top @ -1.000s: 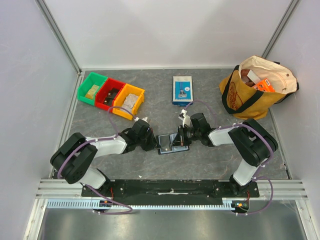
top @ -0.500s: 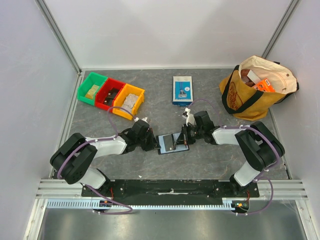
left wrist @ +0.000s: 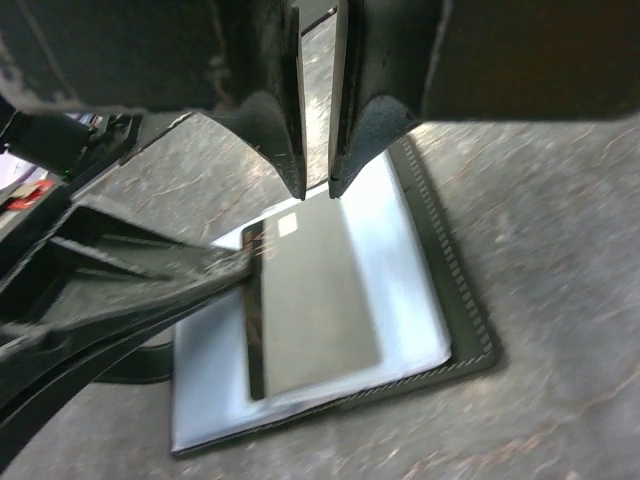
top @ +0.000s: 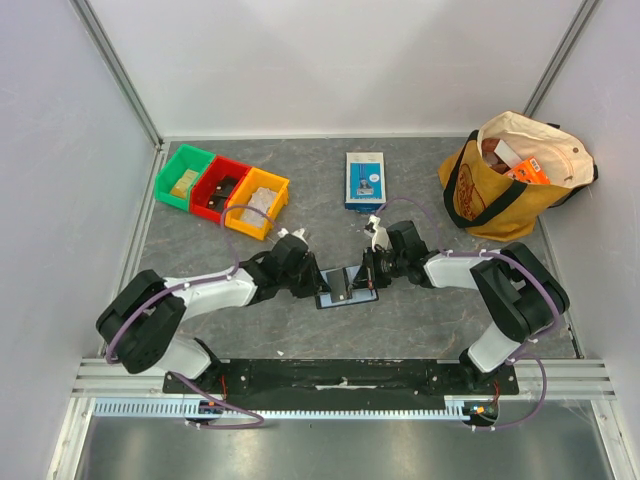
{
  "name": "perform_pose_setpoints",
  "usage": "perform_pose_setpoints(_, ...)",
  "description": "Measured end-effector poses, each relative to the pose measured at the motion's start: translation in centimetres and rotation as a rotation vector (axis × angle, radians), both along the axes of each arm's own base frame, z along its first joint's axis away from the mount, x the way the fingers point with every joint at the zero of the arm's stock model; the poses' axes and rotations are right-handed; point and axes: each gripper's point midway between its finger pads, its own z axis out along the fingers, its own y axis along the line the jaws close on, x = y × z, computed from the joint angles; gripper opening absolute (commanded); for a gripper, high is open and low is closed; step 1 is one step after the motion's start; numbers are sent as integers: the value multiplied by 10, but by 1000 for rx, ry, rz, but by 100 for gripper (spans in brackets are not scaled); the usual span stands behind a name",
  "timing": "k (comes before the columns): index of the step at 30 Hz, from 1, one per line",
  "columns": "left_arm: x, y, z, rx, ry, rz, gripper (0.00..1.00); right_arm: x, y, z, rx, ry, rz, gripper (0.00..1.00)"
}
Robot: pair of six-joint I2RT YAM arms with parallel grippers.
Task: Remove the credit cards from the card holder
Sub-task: Remove the credit card from the card holder.
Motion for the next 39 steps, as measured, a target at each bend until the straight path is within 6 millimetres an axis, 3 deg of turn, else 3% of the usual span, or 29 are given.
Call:
perform_pose_setpoints(4, 12, -15, 6, -13, -16, -11, 14, 0, 0, 0, 0, 0, 0, 0)
perform_pose_setpoints(12, 8, -9, -21, 41, 27, -7, 2, 0, 0, 0, -2, -1, -2, 0)
perform_pose_setpoints(23, 9, -13, -22, 8, 6, -10, 2, 4, -1, -1, -9, -2, -23, 22)
perform_pose_setpoints(34, 9, -13, -22, -14, -3, -1, 2, 15, 3, 2, -4, -22, -48, 24)
perform_pose_setpoints(39, 9, -13, -22, -15, -3, 0, 2, 16, 5, 1, 5, -17, -44, 19)
